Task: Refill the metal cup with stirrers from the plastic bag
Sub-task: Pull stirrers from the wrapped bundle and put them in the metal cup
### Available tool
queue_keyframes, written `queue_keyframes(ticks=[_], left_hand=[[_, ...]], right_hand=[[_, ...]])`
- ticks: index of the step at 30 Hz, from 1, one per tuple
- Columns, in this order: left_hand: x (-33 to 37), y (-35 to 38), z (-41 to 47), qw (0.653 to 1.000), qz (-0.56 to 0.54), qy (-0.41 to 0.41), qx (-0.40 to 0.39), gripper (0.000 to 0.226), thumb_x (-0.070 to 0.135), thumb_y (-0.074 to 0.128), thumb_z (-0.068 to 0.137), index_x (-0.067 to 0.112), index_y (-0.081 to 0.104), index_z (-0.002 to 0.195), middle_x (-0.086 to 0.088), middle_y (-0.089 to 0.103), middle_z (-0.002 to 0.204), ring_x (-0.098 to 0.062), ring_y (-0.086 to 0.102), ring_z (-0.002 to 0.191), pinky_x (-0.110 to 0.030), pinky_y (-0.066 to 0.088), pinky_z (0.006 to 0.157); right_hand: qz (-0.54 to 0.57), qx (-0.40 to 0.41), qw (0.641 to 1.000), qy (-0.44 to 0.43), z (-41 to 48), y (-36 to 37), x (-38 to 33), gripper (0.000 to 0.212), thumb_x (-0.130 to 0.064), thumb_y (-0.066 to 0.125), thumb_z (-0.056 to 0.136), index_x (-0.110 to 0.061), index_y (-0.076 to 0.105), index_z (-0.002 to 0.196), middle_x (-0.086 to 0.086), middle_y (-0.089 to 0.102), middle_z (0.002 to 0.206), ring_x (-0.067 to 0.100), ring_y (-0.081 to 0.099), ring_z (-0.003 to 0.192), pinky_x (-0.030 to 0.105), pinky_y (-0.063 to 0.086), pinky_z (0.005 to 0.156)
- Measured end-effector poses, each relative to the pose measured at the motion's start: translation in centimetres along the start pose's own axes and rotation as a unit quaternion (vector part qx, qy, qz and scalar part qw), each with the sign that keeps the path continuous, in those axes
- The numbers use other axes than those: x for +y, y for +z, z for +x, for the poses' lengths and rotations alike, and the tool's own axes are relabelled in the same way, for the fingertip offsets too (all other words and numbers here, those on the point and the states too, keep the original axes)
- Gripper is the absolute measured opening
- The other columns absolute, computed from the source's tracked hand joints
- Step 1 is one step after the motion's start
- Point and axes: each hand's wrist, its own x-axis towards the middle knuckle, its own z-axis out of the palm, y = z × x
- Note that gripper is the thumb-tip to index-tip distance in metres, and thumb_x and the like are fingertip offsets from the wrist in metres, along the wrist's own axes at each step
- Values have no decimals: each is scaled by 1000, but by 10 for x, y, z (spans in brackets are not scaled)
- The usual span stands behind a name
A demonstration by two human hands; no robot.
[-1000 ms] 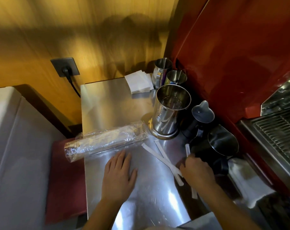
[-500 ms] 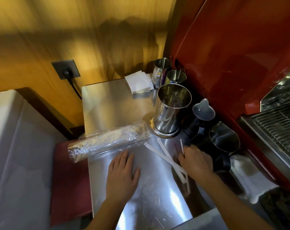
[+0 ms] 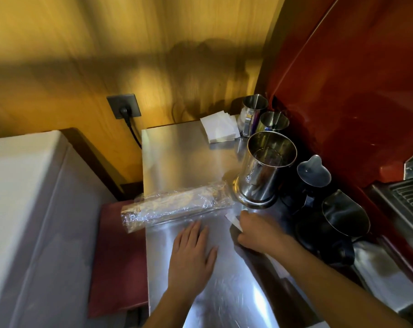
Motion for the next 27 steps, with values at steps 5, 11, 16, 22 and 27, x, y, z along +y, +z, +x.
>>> queue_keyframes(ticks=[5,11,16,22,27], left_hand=[[1,-1,0,1000,4,0,1,47,43,44,86,11,62,117,-8,62,125,-24,56,118,-36,35,102],[-1,1,-1,1000,-7,4,7,46,42,45,87,11,61,118,-9,62,126,-25,55,118,-34,30,103],[-1,1,-2,1000,-2,3,7,47,42,45,86,12,60,119,-9,61,127,-25,55,119,-34,28,103],[0,0,-2,1000,-9,6,22,47,42,45,85,11,62,116,-9,63,124,-26,57,117,-34,29,102],[0,1,-2,999,-13,10,40,46,41,47,84,10,64,114,-10,64,123,-27,59,115,-34,30,101]], right_hand=[[-65,-5,998,-24,5,1,-6,42,-20,49,76,-16,49,119,15,61,115,35,58,104,37,45,80],[-46,-10,999,-7,6,-5,-3,37,-15,48,78,-12,48,114,19,56,116,37,54,107,39,45,83],[14,-17,1000,5,7,-3,-4,34,-5,48,80,-5,39,113,19,55,116,36,55,106,35,40,74],[83,-26,996,-32,-1,-31,-2,2,-10,46,83,-9,46,85,22,59,107,35,57,98,31,39,70],[202,76,974,-70,-12,-95,-4,11,-17,43,91,-11,43,82,12,53,76,21,49,63,28,34,50]])
